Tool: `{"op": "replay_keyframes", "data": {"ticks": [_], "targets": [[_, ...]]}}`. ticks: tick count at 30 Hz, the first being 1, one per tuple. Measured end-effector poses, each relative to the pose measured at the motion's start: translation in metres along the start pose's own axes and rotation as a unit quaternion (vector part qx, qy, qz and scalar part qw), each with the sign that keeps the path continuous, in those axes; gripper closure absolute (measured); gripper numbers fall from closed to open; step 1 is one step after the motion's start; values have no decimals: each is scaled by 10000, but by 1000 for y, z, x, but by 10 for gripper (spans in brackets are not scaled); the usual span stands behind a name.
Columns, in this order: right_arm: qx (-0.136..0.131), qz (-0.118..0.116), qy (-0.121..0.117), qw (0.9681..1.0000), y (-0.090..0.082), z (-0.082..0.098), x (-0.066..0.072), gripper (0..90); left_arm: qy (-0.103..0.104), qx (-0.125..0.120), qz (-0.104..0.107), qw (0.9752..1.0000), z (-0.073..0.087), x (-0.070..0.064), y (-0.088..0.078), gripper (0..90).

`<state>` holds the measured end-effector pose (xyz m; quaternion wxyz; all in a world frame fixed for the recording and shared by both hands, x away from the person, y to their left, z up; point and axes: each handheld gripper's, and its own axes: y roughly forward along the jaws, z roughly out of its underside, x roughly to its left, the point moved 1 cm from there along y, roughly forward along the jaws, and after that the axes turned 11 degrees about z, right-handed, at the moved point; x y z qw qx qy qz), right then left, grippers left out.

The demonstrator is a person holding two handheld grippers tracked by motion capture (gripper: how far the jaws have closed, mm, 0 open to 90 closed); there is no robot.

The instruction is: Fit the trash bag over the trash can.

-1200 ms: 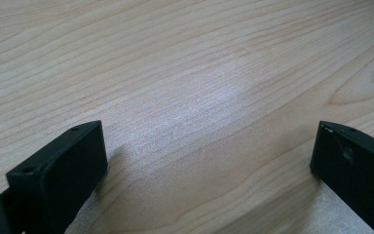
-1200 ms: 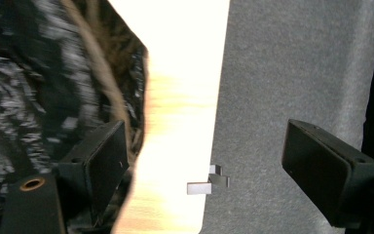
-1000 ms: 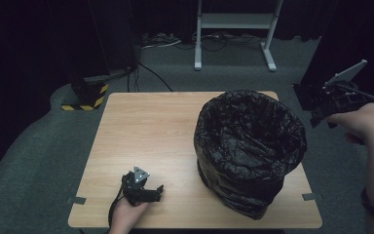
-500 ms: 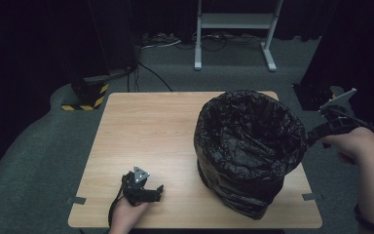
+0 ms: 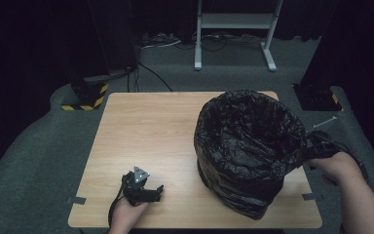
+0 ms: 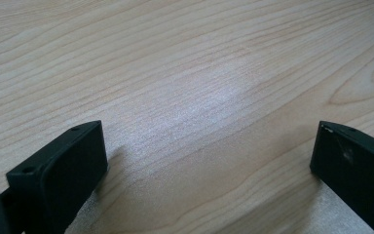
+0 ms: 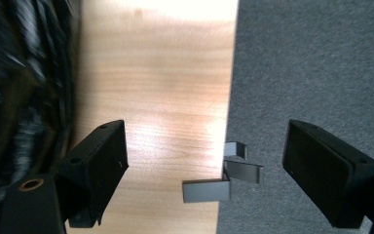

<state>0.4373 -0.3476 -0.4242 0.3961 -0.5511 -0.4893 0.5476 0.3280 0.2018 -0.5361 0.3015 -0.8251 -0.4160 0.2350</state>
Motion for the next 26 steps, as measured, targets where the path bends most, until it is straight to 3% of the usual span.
{"op": "replay_keyframes", "data": {"ticks": [6,11,12,14,15,26], "targets": [[127,36,-169,9998,41,14,20,166,1,0,0,10000,0,0,0,2],[134,34,-257,9996,63,25,35,162,0,-1,0,10000,0,0,0,2],[133,-35,-275,9995,66,27,38,111,0,0,-2,10000,0,0,0,2],[-45,-56,-362,9993,66,29,40,108,0,-1,-2,10000,0,0,0,2],[-88,-61,-291,9995,66,29,42,102,0,0,-2,10000,0,0,0,2],[-188,-74,-211,9996,66,32,43,91,1,-1,-2,10000,0,0,0,2]]}}
